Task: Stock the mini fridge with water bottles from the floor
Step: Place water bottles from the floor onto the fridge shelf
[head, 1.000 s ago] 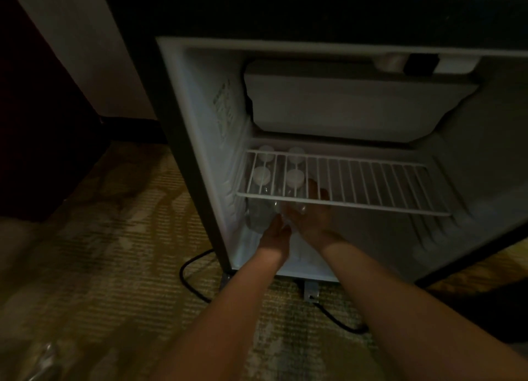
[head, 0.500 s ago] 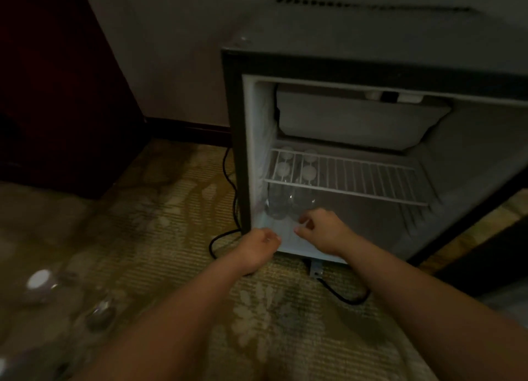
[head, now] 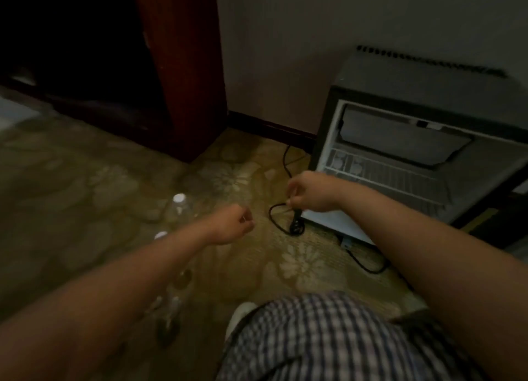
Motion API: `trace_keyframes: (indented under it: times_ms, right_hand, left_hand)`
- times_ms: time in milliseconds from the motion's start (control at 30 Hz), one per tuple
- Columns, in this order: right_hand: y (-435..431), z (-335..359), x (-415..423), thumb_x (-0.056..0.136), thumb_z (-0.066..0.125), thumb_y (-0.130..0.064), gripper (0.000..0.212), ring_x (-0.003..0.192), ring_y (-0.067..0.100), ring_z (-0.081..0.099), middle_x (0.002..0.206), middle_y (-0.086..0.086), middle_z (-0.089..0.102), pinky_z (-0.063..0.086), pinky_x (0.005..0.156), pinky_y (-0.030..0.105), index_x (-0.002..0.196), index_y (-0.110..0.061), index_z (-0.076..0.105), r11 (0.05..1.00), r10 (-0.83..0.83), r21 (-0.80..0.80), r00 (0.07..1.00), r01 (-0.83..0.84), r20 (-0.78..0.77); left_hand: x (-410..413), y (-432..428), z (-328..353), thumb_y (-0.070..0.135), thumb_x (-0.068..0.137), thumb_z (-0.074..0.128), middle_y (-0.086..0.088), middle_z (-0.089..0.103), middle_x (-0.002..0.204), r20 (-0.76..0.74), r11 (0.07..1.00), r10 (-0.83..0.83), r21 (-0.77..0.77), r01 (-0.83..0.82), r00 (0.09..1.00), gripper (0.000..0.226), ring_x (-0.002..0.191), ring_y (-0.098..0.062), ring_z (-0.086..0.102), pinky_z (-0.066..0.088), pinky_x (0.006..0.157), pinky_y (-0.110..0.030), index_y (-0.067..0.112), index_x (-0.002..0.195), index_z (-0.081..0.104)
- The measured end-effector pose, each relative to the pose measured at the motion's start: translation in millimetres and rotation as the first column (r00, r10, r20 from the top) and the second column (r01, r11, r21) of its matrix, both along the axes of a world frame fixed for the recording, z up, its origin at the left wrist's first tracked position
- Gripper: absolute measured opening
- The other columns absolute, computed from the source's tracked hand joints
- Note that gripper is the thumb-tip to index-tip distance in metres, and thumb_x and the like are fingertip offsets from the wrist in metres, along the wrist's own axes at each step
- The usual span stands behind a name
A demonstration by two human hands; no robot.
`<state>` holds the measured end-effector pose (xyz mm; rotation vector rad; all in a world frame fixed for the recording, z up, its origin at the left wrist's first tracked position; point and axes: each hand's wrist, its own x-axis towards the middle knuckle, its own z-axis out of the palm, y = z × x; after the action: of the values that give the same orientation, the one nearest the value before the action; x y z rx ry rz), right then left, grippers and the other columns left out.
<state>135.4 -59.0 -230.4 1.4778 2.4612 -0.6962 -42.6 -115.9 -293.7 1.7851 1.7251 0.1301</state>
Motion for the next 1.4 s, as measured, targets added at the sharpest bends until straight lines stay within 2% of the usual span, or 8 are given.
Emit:
trace_keyframes:
  times_ms: [267, 567, 633, 767, 933, 1033, 1300, 1400]
  right_hand:
    - [-84, -1, -117, 0.092, 0.056, -0.028, 0.037, 0.115, 0.024, 0.054, 0.128, 0.007, 0.056, 0.043, 0.09, 0.031, 0.126, -0.014, 0.055, 0.988, 0.155, -0.028, 0.988, -0.155, -0.001]
    - [-145, -79, -226, 0.09, 0.058, -0.019, 0.035, 0.111, 0.025, 0.056, 0.126, 0.011, 0.055, 0.049, 0.087, 0.032, 0.124, -0.01, 0.054, 0.951, 0.249, -0.169, 0.965, -0.26, -0.085]
    - [-150, -101, -232, 0.089, 0.058, -0.015, 0.037, 0.113, 0.026, 0.055, 0.127, 0.012, 0.055, 0.047, 0.09, 0.032, 0.126, -0.01, 0.053, 0.948, 0.245, -0.195, 0.967, -0.253, -0.067]
    - [-145, -137, -242, 0.087, 0.059, -0.008, 0.039, 0.112, 0.028, 0.056, 0.126, 0.013, 0.056, 0.046, 0.088, 0.032, 0.125, -0.009, 0.053, 0.955, 0.182, -0.224, 0.98, -0.195, -0.079]
    - [-140, -169, -244, 0.086, 0.061, -0.016, 0.043, 0.119, 0.029, 0.054, 0.128, 0.012, 0.058, 0.045, 0.1, 0.04, 0.127, -0.013, 0.05, 0.963, 0.134, -0.222, 0.987, -0.15, -0.088]
    - [-143, -188, -248, 0.086, 0.061, -0.018, 0.045, 0.119, 0.028, 0.054, 0.128, 0.011, 0.057, 0.045, 0.101, 0.041, 0.128, -0.017, 0.048, 0.961, 0.09, -0.25, 0.989, -0.118, -0.117]
    - [-144, -211, -271, 0.09, 0.057, -0.025, 0.032, 0.111, 0.031, 0.058, 0.12, 0.013, 0.061, 0.049, 0.094, 0.041, 0.12, -0.014, 0.051, 0.978, 0.098, -0.183, 0.994, -0.105, -0.049]
    - [-147, -210, -269, 0.09, 0.057, -0.024, 0.033, 0.112, 0.028, 0.058, 0.12, 0.011, 0.061, 0.048, 0.094, 0.043, 0.121, -0.016, 0.051, 0.976, 0.085, -0.194, 0.995, -0.095, -0.06]
  left_hand:
    - [-112, -101, 25, 0.026, 0.095, 0.05, -0.012, 0.062, 0.118, -0.114, 0.99, 0.087, -0.098, -0.099, 0.99, 0.031, 0.108, -0.025, 0.059, 0.048, 0.094, -0.036, 0.007, 0.118, 0.059]
    - [-191, -170, -49, 0.026, 0.091, 0.056, -0.006, 0.063, 0.109, 0.036, 0.922, 0.334, -0.222, -0.319, 0.942, 0.024, 0.098, -0.017, 0.059, 0.049, 0.087, -0.03, 0.011, 0.111, 0.06]
    - [-192, -179, -71, 0.021, 0.09, 0.057, -0.003, 0.062, 0.105, 0.118, 0.899, 0.397, -0.251, -0.359, 0.91, 0.02, 0.098, -0.017, 0.058, 0.047, 0.082, -0.026, 0.014, 0.109, 0.058]
    - [-189, -187, -114, 0.016, 0.09, 0.057, -0.007, 0.052, 0.134, 0.216, 0.855, 0.497, -0.286, -0.432, 0.841, 0.047, 0.122, -0.023, 0.052, 0.043, 0.103, -0.033, 0.011, 0.135, 0.044]
    - [-181, -189, -159, 0.011, 0.089, 0.058, -0.011, 0.043, 0.144, 0.35, 0.786, 0.618, -0.289, -0.546, 0.704, 0.061, 0.133, -0.026, 0.041, 0.036, 0.111, -0.039, 0.013, 0.144, 0.031]
    - [-177, -188, -181, 0.007, 0.087, 0.06, -0.005, 0.043, 0.144, 0.441, 0.762, 0.645, -0.306, -0.571, 0.624, 0.065, 0.135, -0.023, 0.04, 0.034, 0.113, -0.044, 0.015, 0.144, 0.03]
    - [-166, -182, -209, -0.002, 0.085, 0.06, 0.0, 0.047, 0.131, 0.559, 0.701, 0.683, -0.322, -0.636, 0.47, 0.065, 0.123, -0.013, 0.045, 0.041, 0.098, -0.018, 0.011, 0.142, 0.032]
    - [-164, -184, -211, -0.001, 0.083, 0.061, -0.002, 0.05, 0.133, 0.573, 0.693, 0.693, -0.36, -0.624, 0.439, 0.068, 0.125, -0.017, 0.048, 0.043, 0.104, -0.029, 0.016, 0.142, 0.032]
